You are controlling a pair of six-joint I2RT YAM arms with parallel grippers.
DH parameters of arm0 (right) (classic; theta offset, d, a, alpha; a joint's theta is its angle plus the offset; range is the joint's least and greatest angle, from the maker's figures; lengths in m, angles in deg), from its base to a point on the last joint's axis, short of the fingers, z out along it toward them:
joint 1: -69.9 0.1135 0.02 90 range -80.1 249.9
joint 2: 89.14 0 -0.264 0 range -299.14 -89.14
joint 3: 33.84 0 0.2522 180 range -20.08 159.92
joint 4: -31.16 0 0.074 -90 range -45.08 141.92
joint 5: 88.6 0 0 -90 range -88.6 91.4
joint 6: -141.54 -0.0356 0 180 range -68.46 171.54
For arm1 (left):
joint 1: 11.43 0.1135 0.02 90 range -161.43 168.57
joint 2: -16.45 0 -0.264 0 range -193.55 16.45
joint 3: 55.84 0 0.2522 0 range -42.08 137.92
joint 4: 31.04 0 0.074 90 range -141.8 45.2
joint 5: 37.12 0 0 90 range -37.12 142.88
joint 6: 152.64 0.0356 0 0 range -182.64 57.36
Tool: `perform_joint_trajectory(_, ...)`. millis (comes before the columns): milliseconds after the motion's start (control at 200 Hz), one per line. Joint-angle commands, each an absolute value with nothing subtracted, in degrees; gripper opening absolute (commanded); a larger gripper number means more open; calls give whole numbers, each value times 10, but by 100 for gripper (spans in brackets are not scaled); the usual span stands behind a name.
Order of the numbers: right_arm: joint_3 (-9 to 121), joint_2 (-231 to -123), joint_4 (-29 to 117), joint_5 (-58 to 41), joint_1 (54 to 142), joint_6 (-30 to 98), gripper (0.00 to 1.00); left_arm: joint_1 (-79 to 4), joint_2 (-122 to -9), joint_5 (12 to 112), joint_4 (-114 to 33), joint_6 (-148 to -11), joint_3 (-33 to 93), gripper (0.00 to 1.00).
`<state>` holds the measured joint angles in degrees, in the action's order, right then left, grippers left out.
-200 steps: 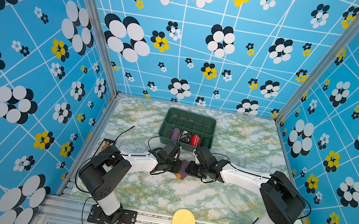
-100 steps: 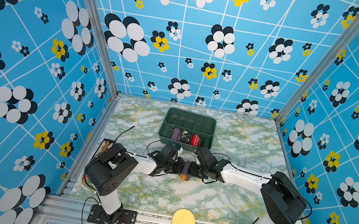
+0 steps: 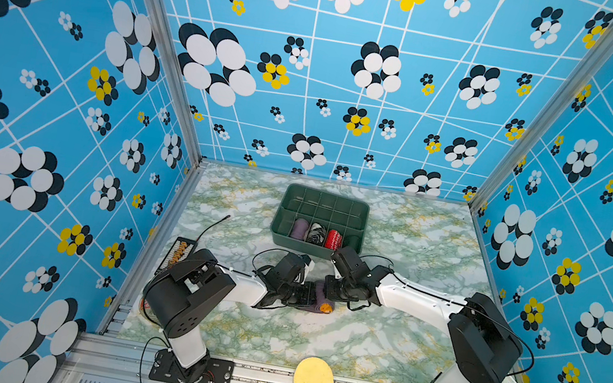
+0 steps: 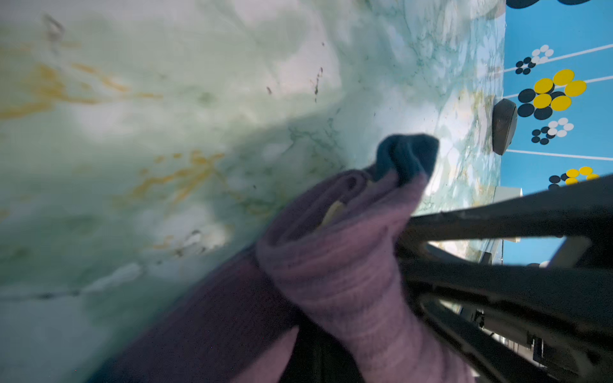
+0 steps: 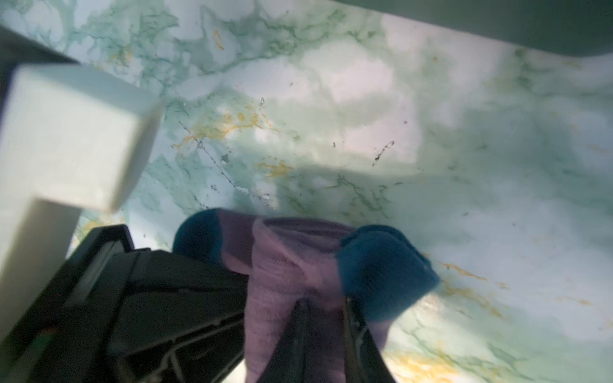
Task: Roll the socks
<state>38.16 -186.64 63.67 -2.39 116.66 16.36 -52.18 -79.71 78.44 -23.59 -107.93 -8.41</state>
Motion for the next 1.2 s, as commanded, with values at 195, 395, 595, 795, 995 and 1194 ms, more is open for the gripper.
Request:
perform_joint_trajectory(195,396,-1855,673,9,1173,194,23,-525,-746,740,-375,-1034,-73,9)
perform_joint_trajectory(395,380,-1814,682,15,1174,197,24,-500,-696,711,-460,-985,-37,11)
perform_joint_trajectory(595,371,-1797,670,-13,1173,200,23,-494,-667,707,-484,-975,-29,11)
perform_joint_trajectory(795,356,-1795,648,-58,1173,189,19,-495,-643,711,-481,-982,-29,10)
perform_joint_trajectory(995,331,-1796,616,-96,1177,171,15,-496,-630,712,-480,-985,-22,10)
perform_joint_trajectory(1194,314,-1797,603,-107,1185,161,13,-506,-635,714,-466,-991,-13,10)
